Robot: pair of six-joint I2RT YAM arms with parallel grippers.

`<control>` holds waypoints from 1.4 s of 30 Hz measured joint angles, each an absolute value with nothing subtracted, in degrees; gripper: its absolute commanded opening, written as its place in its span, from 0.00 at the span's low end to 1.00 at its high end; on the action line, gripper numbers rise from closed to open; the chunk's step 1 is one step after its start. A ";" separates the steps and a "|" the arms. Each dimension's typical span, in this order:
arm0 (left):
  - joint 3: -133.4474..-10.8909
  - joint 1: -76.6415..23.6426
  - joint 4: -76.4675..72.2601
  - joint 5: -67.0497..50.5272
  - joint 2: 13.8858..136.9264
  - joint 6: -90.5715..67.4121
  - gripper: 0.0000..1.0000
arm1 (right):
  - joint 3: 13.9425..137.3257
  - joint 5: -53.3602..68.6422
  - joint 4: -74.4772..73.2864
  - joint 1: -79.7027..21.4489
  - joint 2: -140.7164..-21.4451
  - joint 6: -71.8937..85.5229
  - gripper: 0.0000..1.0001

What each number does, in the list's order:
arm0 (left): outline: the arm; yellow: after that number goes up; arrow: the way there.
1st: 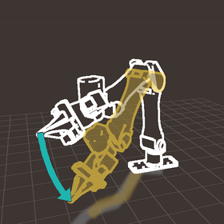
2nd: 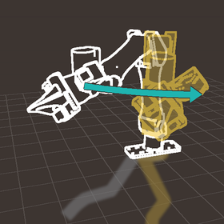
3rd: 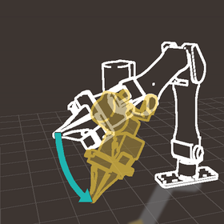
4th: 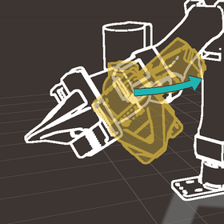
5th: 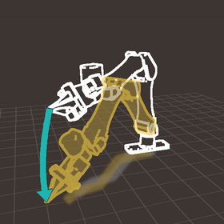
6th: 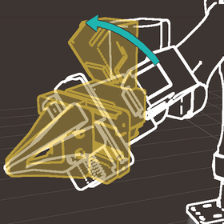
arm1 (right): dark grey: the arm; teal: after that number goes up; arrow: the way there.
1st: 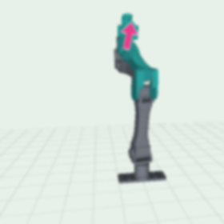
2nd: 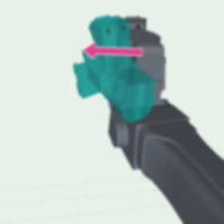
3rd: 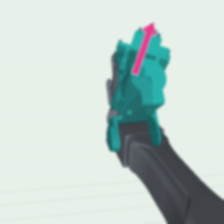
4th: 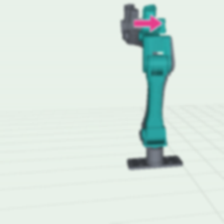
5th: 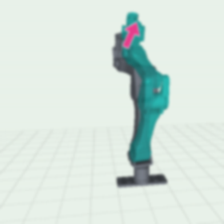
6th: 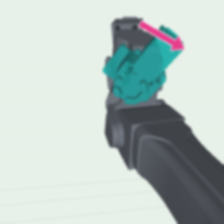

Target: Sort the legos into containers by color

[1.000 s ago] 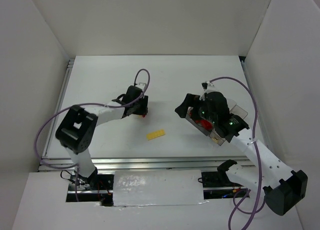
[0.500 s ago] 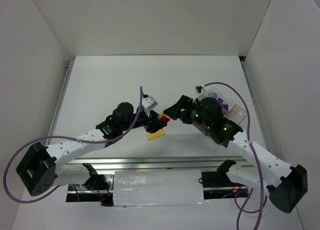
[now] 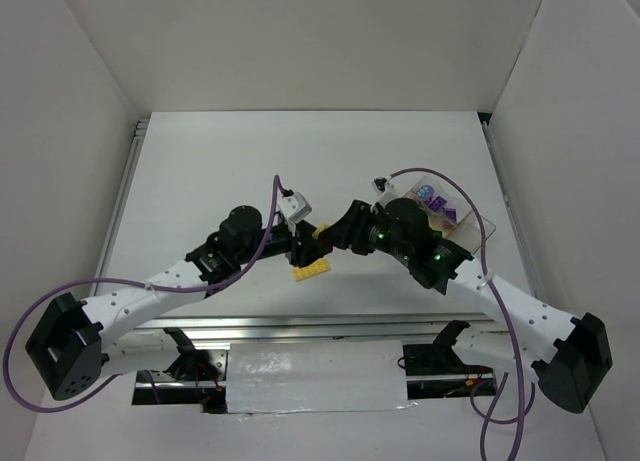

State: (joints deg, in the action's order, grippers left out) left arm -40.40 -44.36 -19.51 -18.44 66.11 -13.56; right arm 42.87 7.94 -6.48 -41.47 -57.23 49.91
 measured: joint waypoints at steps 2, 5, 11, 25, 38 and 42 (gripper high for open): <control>-40.40 -44.36 -19.14 -18.26 66.11 -13.50 0.30 | 43.07 9.19 -5.32 -41.60 -57.87 50.09 0.38; -40.40 -44.25 -18.96 -17.56 65.67 -13.50 0.98 | 42.72 11.42 -2.55 -41.36 -58.59 49.34 0.00; -42.92 -44.47 -13.21 -16.82 62.72 -14.09 1.00 | 37.67 20.69 8.86 -36.18 -55.07 43.11 0.00; -48.97 -44.77 -7.99 -40.95 57.98 -22.83 1.00 | 32.82 67.79 26.92 -19.66 -43.88 30.00 0.00; -49.04 -46.26 -16.93 -48.34 66.43 -30.00 0.75 | 36.05 70.30 23.73 -24.58 -44.86 26.87 0.00; -49.19 -46.46 -18.22 -49.45 67.90 -31.66 0.25 | 38.02 67.20 19.38 -25.71 -46.89 25.30 0.00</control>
State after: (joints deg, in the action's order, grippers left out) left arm -49.19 -46.46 -18.22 -49.45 67.90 -31.66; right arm 38.02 67.20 19.38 -25.71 -46.89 25.30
